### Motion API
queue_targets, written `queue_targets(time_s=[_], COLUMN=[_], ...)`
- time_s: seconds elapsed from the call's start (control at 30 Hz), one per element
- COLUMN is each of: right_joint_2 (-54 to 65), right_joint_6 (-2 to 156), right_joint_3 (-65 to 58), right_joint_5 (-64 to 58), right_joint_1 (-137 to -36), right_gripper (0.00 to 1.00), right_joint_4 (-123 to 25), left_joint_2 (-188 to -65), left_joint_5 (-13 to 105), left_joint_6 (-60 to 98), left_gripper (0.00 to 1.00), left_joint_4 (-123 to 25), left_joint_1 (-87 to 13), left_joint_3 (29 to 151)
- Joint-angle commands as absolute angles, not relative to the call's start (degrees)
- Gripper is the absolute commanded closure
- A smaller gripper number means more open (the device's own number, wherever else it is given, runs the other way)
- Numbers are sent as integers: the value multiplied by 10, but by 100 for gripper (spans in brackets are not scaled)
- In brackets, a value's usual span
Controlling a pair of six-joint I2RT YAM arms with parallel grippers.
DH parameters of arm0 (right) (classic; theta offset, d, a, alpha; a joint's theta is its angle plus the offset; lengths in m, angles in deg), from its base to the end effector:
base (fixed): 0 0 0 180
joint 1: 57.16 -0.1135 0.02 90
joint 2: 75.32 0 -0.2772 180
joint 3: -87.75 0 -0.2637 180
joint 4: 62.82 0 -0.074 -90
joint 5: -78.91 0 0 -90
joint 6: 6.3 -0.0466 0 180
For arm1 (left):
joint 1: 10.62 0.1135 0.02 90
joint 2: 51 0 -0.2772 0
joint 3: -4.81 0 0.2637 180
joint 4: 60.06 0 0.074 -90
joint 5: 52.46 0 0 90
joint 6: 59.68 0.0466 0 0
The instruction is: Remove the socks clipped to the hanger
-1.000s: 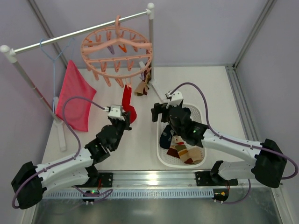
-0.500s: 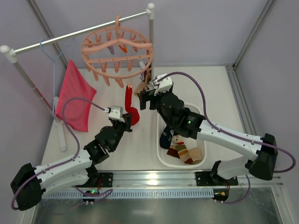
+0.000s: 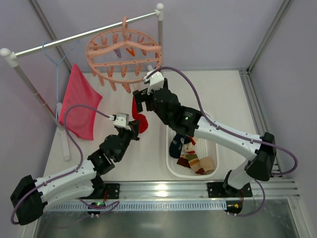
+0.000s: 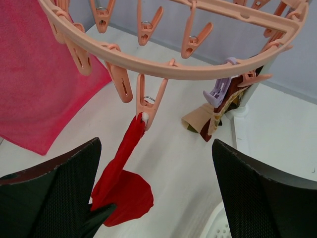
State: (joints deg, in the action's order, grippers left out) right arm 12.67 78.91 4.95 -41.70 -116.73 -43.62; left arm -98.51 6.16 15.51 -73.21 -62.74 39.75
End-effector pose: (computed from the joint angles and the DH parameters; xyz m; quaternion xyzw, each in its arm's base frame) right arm 0.2144 0.3182 0.4129 -0.1892 0.7341 0.1591 0.6325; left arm 0.1444 -0.1461 0.2617 0.0346 0.7032 -0.2186 0.6757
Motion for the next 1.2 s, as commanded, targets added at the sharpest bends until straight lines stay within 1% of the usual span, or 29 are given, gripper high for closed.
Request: queue_targets(time_s=[0.0,0.27,0.5,0.9,1.17], right_joint_2=[139,185,210,272,280], right_joint_6=[797,797,791,811,826], right_joint_3=[85,138,159,215,200], right_joint_5=[-404,-400,-390,-441,-484], right_joint_1=[-1173,-1173,-1173,-1173,-1172], right_gripper=[8,8,9,9,16], right_joint_4=[-417,-394,-396,-421,-474], left_joint_2=[-982,-975,-966,-958,-947], left_joint_5=[69,72,70,76,76], left_joint_6=[150,148,148,145,144], left_gripper=[100,100,100,100,100], left_joint_4=[-749,-748,-747,-748,-748], left_joint_1=[-629,-629,-629,-629,-629], left_joint_3=[395,394,391,387,384])
